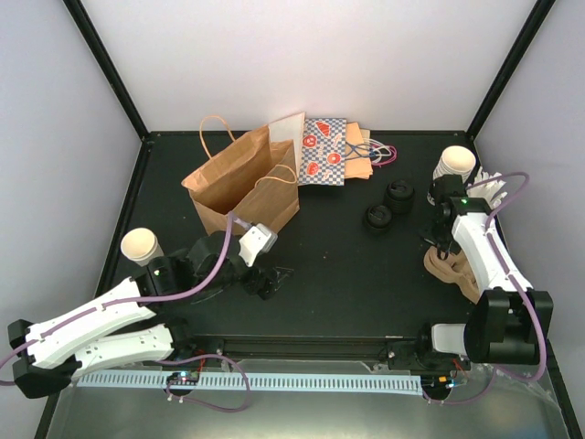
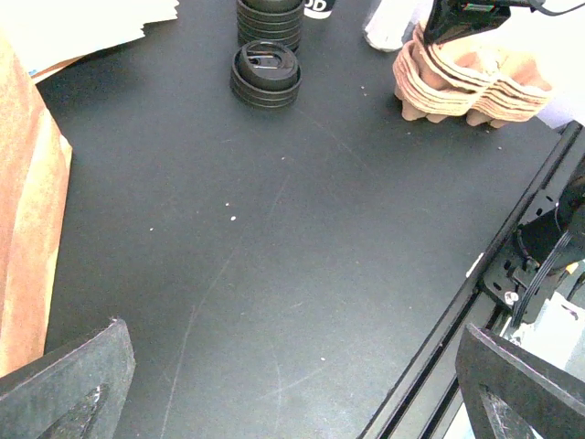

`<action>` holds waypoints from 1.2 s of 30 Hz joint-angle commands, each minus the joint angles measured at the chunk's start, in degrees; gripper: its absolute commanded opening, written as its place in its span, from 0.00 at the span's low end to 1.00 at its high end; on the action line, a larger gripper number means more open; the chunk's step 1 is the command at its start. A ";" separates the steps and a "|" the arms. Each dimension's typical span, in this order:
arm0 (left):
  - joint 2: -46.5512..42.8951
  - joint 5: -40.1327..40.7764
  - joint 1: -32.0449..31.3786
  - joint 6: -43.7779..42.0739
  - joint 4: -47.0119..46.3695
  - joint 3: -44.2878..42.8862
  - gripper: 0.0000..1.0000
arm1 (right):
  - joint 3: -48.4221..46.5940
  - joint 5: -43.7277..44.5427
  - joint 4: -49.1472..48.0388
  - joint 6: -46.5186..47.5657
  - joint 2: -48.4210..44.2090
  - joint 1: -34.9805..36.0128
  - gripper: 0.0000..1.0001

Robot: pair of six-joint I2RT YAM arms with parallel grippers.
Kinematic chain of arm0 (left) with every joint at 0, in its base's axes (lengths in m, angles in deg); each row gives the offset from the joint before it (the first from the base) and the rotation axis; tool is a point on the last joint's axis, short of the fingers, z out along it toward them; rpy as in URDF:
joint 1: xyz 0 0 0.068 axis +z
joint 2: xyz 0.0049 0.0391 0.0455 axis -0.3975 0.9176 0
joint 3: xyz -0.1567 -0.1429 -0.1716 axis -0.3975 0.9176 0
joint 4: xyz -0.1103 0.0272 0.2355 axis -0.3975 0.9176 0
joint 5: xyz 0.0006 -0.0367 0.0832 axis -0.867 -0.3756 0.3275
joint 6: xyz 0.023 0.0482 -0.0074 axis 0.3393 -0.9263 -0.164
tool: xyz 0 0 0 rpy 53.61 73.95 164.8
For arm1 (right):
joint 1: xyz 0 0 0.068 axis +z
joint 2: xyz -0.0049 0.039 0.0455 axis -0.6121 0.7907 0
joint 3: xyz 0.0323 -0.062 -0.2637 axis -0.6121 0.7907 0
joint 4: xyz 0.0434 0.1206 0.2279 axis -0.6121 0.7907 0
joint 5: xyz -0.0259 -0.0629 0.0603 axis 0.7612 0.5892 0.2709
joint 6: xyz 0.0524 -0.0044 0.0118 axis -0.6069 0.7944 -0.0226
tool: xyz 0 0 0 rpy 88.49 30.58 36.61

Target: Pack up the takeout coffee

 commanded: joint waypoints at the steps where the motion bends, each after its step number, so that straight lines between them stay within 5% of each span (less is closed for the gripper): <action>1: -0.73 -0.96 -0.11 0.52 -0.57 0.23 0.99 | -2.57 -3.87 2.21 1.35 -1.47 -0.33 0.09; 7: -0.53 -1.12 -0.11 0.54 -1.40 0.63 0.99 | -3.07 -2.58 5.17 1.75 -3.77 0.50 0.12; 20: 1.39 -2.52 -0.13 0.62 -2.59 0.29 0.99 | 2.93 -21.69 -1.32 3.28 -5.69 6.72 0.15; 29: 1.64 -2.69 -0.11 1.05 -3.47 0.32 0.99 | -2.00 -13.14 3.84 3.79 -6.13 6.77 0.16; 36: 1.91 -2.69 -0.11 1.05 -3.62 0.31 0.99 | -1.54 -7.86 2.62 4.54 -3.41 7.34 0.29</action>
